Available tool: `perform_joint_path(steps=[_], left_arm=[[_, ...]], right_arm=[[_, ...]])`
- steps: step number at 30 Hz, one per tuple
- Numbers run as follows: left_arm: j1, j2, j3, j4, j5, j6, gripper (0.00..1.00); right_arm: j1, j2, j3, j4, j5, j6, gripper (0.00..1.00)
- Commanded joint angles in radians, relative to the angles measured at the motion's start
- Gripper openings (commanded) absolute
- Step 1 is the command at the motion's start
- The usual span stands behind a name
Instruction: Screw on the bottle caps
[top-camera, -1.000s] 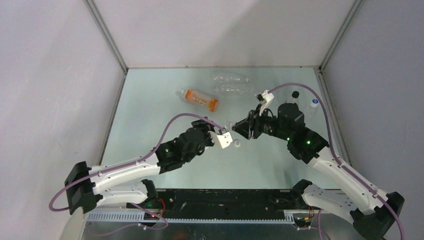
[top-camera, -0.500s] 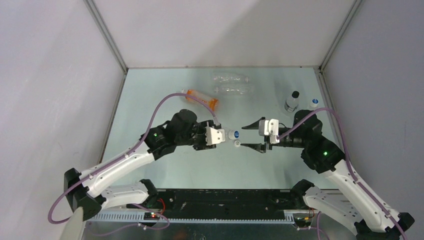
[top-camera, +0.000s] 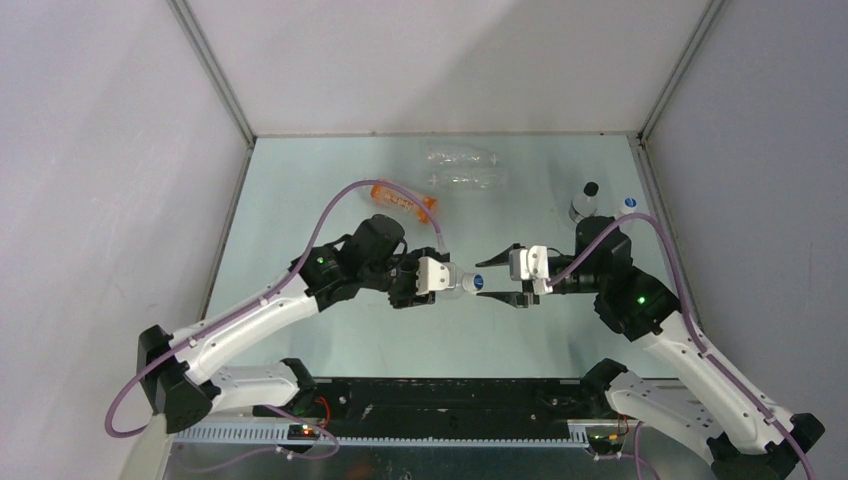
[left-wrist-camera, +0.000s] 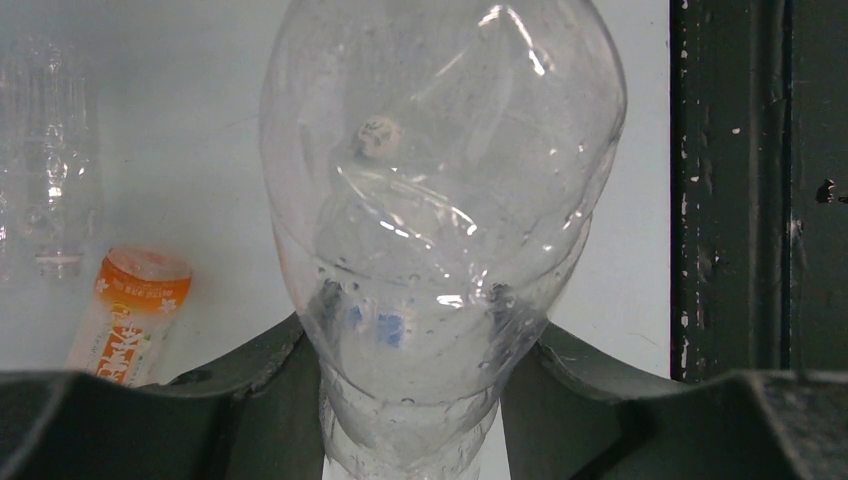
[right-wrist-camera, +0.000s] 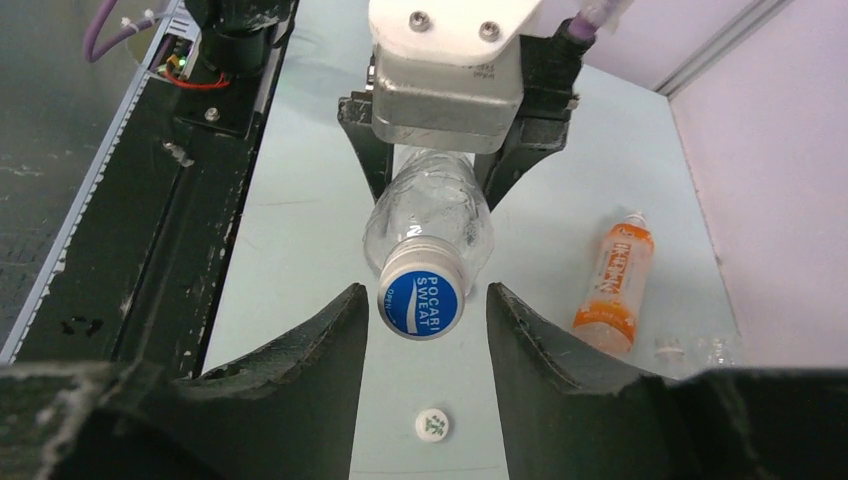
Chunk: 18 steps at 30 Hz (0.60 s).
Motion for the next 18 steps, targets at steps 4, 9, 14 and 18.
perform_joint_path(steps=[4,9,14,18], left_arm=[[0.005,0.018,0.059,0.009,0.046,-0.002,0.00],[0.006,0.019,0.047,0.074,-0.046,-0.040,0.00],[-0.030,-0.087,-0.093,0.309,-0.291,-0.071,0.01],[-0.158,-0.158,-0.254,0.646,-0.729,0.066,0.02]], right_arm=[[0.021,0.034,0.031,-0.013,-0.020,-0.021,0.40],[0.023,0.058,0.031,0.055,-0.001,0.127,0.11],[0.025,0.109,0.029,0.164,0.179,0.601,0.00],[0.034,0.116,0.007,0.213,0.480,1.045,0.00]])
